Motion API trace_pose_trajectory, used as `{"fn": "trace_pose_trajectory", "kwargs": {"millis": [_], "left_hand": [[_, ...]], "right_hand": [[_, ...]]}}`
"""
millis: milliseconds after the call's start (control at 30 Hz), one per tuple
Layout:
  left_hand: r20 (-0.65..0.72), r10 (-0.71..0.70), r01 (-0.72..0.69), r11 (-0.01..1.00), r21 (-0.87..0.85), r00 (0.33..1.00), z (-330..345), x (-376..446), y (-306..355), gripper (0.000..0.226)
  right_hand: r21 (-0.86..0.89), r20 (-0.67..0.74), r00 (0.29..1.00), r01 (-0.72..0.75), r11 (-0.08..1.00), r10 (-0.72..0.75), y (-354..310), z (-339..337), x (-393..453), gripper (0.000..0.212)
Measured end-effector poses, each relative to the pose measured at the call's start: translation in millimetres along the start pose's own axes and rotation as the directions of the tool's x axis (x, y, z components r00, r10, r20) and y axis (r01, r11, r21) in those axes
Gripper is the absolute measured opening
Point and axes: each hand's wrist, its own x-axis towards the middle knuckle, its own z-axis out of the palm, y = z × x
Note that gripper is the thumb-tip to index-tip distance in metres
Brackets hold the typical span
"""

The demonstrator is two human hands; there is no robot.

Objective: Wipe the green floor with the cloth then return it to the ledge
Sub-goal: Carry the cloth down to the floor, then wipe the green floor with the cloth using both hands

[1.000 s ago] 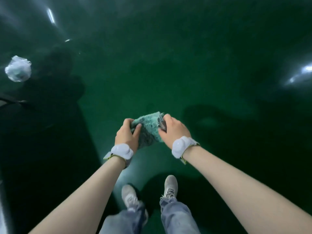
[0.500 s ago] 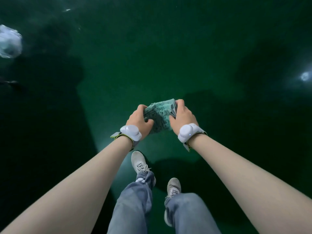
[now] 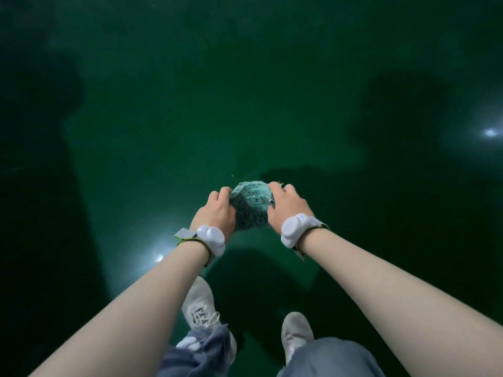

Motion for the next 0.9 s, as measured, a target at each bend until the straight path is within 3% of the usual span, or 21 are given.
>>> {"fn": "trace_pose_trajectory", "kwargs": {"millis": [233, 400, 533, 700, 767, 833, 900], "left_hand": [[-0.075, -0.072, 0.07, 0.997, -0.03, 0.995, 131, 126, -62, 0.028], [-0.212, -0.048, 0.043, 0.999, -0.027, 0.976, 182, 210, -93, 0.02], [-0.341, -0.001, 0.01, 1.0, 0.023, 0.94, 209, 247, -108, 0.01], [-0.525, 0.095, -0.016, 0.988, 0.152, 0.846, 223, 256, -104, 0.037], [-0.631, 0.108, 0.022, 0.98, 0.195, 0.768, 227, 253, -106, 0.045], [-0.714, 0.19, -0.011, 0.969, 0.248, 0.674, 233, 248, -113, 0.04], [-0.718, 0.315, -0.092, 0.939, 0.332, 0.62, 243, 245, -121, 0.029]], "right_hand": [[-0.048, 0.027, 0.997, 0.076, 0.996, -0.075, 43, 114, 139, 0.022], [-0.244, -0.163, 0.97, 0.138, 0.96, -0.181, 68, 165, 225, 0.022], [-0.171, -0.289, 0.932, 0.173, 0.97, -0.218, 78, 192, 259, 0.022], [-0.155, -0.408, 0.887, 0.165, 0.974, -0.215, 78, 202, 261, 0.021], [-0.222, -0.424, 0.885, 0.106, 0.969, -0.194, 74, 204, 257, 0.037], [-0.325, -0.474, 0.843, 0.102, 0.94, -0.255, 67, 207, 254, 0.057], [-0.398, -0.52, 0.762, 0.183, 0.899, -0.385, 61, 214, 252, 0.054]]}}
